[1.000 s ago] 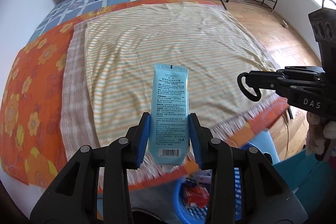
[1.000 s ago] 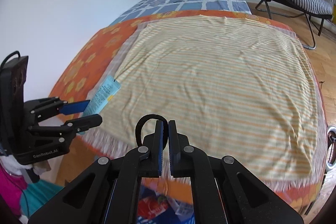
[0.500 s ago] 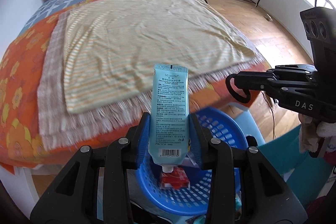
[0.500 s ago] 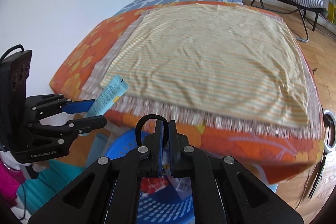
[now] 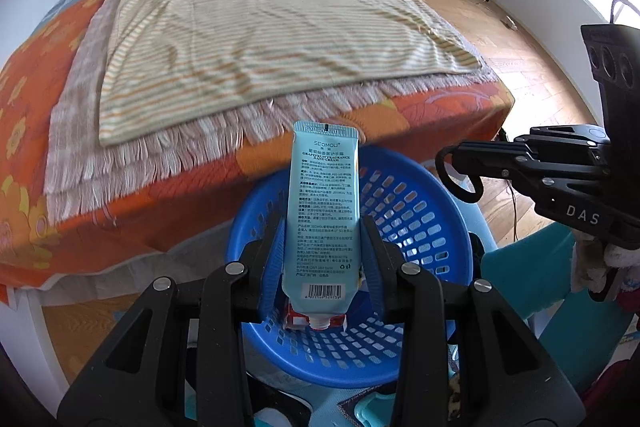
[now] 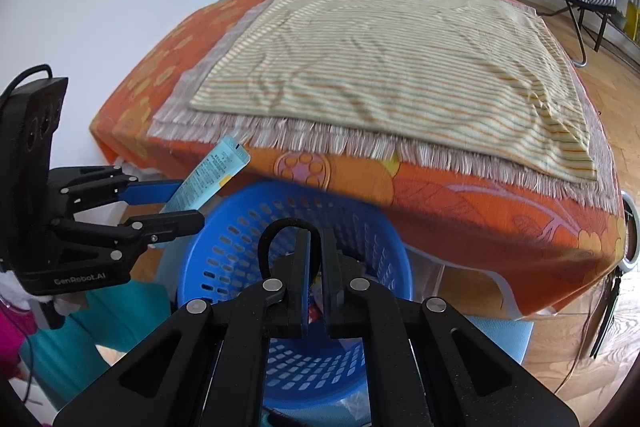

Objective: Collect trash
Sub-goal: 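Carry the blue tube and hair tie over the blue basket with both tools, then open both tools to drop the tube and hair tie into the basket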

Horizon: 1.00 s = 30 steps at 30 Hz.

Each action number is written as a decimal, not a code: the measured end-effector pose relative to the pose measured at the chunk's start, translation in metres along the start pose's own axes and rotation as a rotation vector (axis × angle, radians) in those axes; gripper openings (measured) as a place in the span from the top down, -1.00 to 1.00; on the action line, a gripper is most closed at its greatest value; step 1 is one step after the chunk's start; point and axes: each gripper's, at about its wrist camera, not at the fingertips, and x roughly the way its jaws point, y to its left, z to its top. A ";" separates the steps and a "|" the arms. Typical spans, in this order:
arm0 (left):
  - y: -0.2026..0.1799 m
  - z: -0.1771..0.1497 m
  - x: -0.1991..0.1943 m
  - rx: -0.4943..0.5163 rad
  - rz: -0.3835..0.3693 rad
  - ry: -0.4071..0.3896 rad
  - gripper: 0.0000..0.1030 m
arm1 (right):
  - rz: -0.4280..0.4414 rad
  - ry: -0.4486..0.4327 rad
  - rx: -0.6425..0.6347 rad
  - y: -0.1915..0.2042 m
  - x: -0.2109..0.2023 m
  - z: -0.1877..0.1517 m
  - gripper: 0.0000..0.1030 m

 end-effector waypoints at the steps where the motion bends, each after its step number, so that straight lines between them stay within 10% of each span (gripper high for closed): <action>1: 0.001 -0.001 0.001 -0.002 0.002 0.001 0.28 | 0.001 0.002 -0.003 0.001 0.001 -0.002 0.94; 15: 0.001 -0.016 0.012 -0.016 -0.004 0.040 0.28 | -0.005 0.060 0.008 0.005 0.013 -0.019 0.91; 22: 0.002 -0.015 0.016 -0.023 0.010 0.053 0.28 | -0.012 0.058 0.023 0.001 0.012 -0.021 0.26; 30: 0.003 -0.016 0.020 -0.028 0.013 0.070 0.24 | -0.023 0.070 0.022 0.002 0.014 -0.021 0.24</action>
